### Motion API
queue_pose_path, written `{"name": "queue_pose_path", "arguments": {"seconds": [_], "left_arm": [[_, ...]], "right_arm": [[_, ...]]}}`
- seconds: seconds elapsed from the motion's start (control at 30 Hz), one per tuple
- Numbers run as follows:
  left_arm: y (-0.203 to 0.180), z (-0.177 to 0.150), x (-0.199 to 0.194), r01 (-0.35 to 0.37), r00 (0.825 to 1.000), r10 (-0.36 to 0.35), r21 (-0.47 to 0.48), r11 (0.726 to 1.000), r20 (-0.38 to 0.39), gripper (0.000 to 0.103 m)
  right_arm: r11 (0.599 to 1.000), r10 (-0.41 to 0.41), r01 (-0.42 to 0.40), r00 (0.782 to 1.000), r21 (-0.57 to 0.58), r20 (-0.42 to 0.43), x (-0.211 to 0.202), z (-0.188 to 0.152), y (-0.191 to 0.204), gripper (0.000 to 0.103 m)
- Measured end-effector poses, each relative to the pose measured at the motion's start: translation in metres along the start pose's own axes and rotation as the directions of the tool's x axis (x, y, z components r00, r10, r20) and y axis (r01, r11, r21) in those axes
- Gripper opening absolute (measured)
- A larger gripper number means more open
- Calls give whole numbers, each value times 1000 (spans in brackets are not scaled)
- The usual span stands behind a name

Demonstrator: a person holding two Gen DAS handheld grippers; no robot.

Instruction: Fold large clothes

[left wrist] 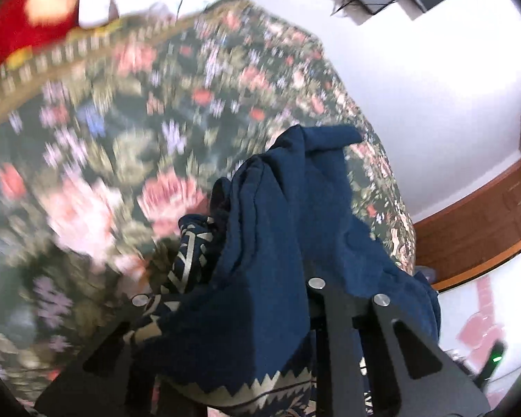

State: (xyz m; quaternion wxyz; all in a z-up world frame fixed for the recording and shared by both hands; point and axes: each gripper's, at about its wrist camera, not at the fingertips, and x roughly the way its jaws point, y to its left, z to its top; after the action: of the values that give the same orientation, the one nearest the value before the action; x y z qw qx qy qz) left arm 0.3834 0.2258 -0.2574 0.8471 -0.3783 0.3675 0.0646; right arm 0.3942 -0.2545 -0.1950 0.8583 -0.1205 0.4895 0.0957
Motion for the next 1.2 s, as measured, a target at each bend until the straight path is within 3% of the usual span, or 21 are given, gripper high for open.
{"name": "queue_pose_path", "arguments": {"seconds": [0.17, 0.33, 0.47, 0.5, 0.57, 0.67, 0.77, 0.9, 1.07, 1.2], "left_arm": [[-6, 22, -39, 13, 997, -13, 2, 1000, 82, 18], [-18, 28, -71, -15, 992, 11, 33, 999, 124, 17], [-18, 33, -77, 50, 993, -45, -39, 998, 111, 17], [-20, 34, -79, 59, 993, -54, -43, 997, 109, 17], [-30, 33, -84, 68, 992, -65, -22, 997, 105, 17], [-57, 30, -81, 58, 993, -62, 42, 997, 99, 17], [-97, 26, -76, 51, 993, -63, 122, 991, 97, 17], [-159, 13, -78, 91, 990, -114, 238, 967, 86, 17], [-240, -29, -72, 132, 985, -163, 384, 914, 49, 17], [-282, -86, -41, 143, 989, -140, 484, 863, -43, 17]], "right_arm": [[984, 179, -178, 979, -20, 96, -31, 28, 41, 77], [924, 379, -375, 924, -76, 58, -20, 59, 128, 77], [911, 389, -391, 920, -130, -45, 13, 68, 196, 78], [922, 355, -360, 933, -142, -61, 21, 65, 211, 81], [927, 321, -326, 945, -188, -55, 27, 61, 223, 90], [914, 312, -316, 948, -253, -56, 26, 54, 230, 92], [906, 344, -350, 937, -240, -65, 11, 48, 209, 91], [922, 375, -373, 927, -108, 4, -24, 41, 138, 91], [939, 337, -341, 937, 36, 94, -64, 17, 44, 91], [958, 249, -263, 961, 116, 120, -88, -14, -21, 92]]}}
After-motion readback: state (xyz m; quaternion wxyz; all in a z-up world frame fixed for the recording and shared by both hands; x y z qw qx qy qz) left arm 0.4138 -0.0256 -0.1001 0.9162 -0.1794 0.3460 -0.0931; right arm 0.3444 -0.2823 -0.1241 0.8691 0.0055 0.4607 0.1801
